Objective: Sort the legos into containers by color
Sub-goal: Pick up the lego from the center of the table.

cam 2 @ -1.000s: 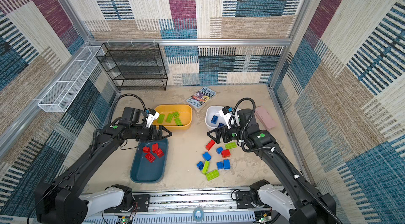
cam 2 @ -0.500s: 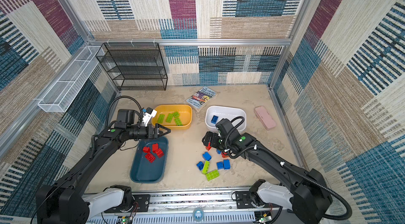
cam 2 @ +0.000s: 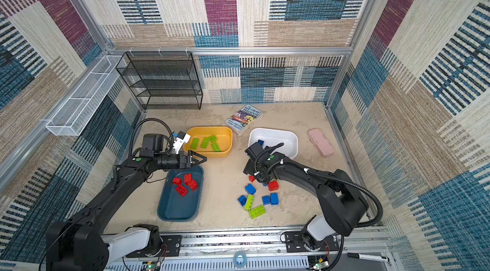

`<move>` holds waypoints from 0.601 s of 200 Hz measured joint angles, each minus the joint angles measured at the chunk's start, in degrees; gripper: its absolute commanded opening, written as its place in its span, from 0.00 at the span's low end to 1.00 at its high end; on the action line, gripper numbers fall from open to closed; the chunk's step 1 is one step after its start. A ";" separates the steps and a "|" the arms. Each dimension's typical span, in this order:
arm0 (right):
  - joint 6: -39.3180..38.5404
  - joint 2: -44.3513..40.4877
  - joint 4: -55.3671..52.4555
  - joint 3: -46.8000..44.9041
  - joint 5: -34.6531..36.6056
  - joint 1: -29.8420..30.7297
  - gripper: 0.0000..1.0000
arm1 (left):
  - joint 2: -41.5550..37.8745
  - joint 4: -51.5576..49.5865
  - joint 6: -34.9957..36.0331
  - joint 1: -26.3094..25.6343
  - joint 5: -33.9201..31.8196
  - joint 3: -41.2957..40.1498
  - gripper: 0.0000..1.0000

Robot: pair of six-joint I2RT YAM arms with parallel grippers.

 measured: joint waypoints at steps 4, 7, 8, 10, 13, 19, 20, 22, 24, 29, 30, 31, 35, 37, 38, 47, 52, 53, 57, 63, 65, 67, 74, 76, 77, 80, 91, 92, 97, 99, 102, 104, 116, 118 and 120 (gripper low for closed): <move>0.00 0.63 0.09 0.26 0.07 0.00 0.66 | 0.02 0.00 0.00 0.00 -0.02 -0.04 0.99; 0.02 1.31 0.17 0.57 0.15 0.00 0.65 | 0.07 -0.02 0.00 0.00 -0.02 -0.04 0.99; 0.02 1.44 0.22 0.61 0.20 0.00 0.65 | 0.09 -0.02 0.00 0.00 -0.02 -0.04 0.99; 0.02 1.86 0.28 0.79 0.31 0.00 0.64 | 0.11 -0.02 0.00 0.00 -0.02 -0.04 0.99; 0.04 2.51 0.35 1.07 0.44 0.00 0.64 | 0.13 -0.02 0.00 0.00 -0.02 -0.04 0.99; 0.07 3.52 0.50 1.40 0.52 0.00 0.62 | 0.17 -0.07 0.02 0.00 -0.04 -0.04 1.00; 0.07 3.76 0.52 1.51 0.57 0.00 0.62 | 0.17 -0.09 0.02 0.00 -0.04 -0.04 0.99; 0.04 4.13 0.52 1.66 0.72 0.00 0.62 | 0.20 -0.13 0.04 0.00 -0.04 -0.02 0.99; 0.07 4.46 0.50 1.79 0.87 0.00 0.61 | 0.22 -0.17 0.07 0.00 -0.04 -0.02 0.99; 0.11 5.25 0.52 2.10 1.09 0.00 0.60 | 0.24 -0.22 0.17 0.00 -0.04 -0.02 0.99; 0.13 5.35 0.52 2.14 1.09 0.00 0.60 | 0.24 -0.24 0.28 0.00 -0.07 -0.02 0.99; 0.15 5.57 0.52 2.23 1.14 0.00 0.59 | 0.24 -0.26 0.28 0.00 -0.07 0.00 0.99; 0.17 6.10 0.55 2.43 1.29 0.00 0.58 | 0.24 -0.33 0.31 0.00 -0.07 0.00 0.99; 0.17 6.38 0.57 2.54 1.38 0.00 0.57 | 0.24 -0.39 0.37 0.00 -0.07 0.02 0.99; 0.17 6.47 0.57 2.58 1.40 0.00 0.57 | 0.24 -0.44 0.44 0.00 -0.07 0.02 0.99; 0.15 7.52 0.46 3.06 1.81 0.00 0.53 | 0.24 -0.59 0.50 0.00 -0.07 0.07 0.99; 0.15 8.09 0.48 3.30 1.99 0.00 0.51 | 0.26 -0.61 0.63 0.00 -0.07 0.07 0.99; 0.15 8.15 0.48 3.34 2.01 0.00 0.51 | 0.26 -0.61 0.66 0.00 -0.07 0.07 0.99; 0.15 8.50 0.48 3.48 2.10 0.00 0.49 | 0.31 -0.61 0.68 0.00 -0.07 0.09 0.99; 0.15 8.85 0.48 3.58 2.47 0.00 0.46 | 0.35 -0.63 0.70 0.00 -0.07 0.09 0.99; 0.13 8.98 0.44 3.61 2.58 0.00 0.45 | 0.37 -0.68 0.70 0.00 -0.07 0.11 0.99; 0.15 9.07 0.44 3.63 2.62 0.00 0.44 | 0.39 -0.70 0.70 0.00 -0.07 0.13 1.00; -0.04 9.35 0.39 3.74 2.91 0.00 0.41 | 0.46 -0.87 0.79 0.00 -0.07 0.24 0.99; -0.07 9.46 0.37 3.78 3.02 0.00 0.40 | 0.50 -0.92 0.85 0.00 -0.09 0.28 1.00; -0.07 9.49 0.35 3.80 3.04 0.00 0.39 | 0.50 -0.92 0.87 0.00 -0.09 0.28 0.99; -0.07 9.66 0.22 3.91 3.19 0.00 0.37 | 0.55 -0.98 0.87 0.00 -0.09 0.33 1.00; -0.31 10.16 0.07 4.24 3.67 0.00 0.31 | 0.68 -1.03 0.90 0.02 -0.09 0.42 0.99; -0.31 10.21 0.07 4.26 3.72 0.00 0.30 | 0.68 -1.03 0.90 0.02 -0.09 0.42 0.99; -0.46 10.43 0.07 4.33 3.96 0.00 0.28 | 0.72 -1.11 0.92 0.04 -0.11 0.42 0.99; -0.59 10.51 0.07 4.37 4.07 0.00 0.27 | 0.72 -1.18 0.92 0.07 -0.11 0.42 0.99; -0.72 10.60 0.09 4.42 4.20 0.00 0.25 | 0.76 -1.25 0.92 0.09 -0.11 0.42 0.99; -0.79 10.62 0.07 4.46 4.35 0.00 0.24 | 0.76 -1.31 0.94 0.09 -0.13 0.42 0.99; -1.16 10.67 0.11 4.55 4.46 0.00 0.18 | 0.87 -1.64 1.05 0.17 -0.31 0.44 0.99; -1.29 10.67 0.11 4.57 4.48 0.00 0.17 | 0.92 -1.70 1.07 0.22 -0.31 0.44 0.99; -1.42 10.64 0.11 4.57 4.50 0.00 0.16 | 0.96 -1.79 1.07 0.26 -0.33 0.44 0.99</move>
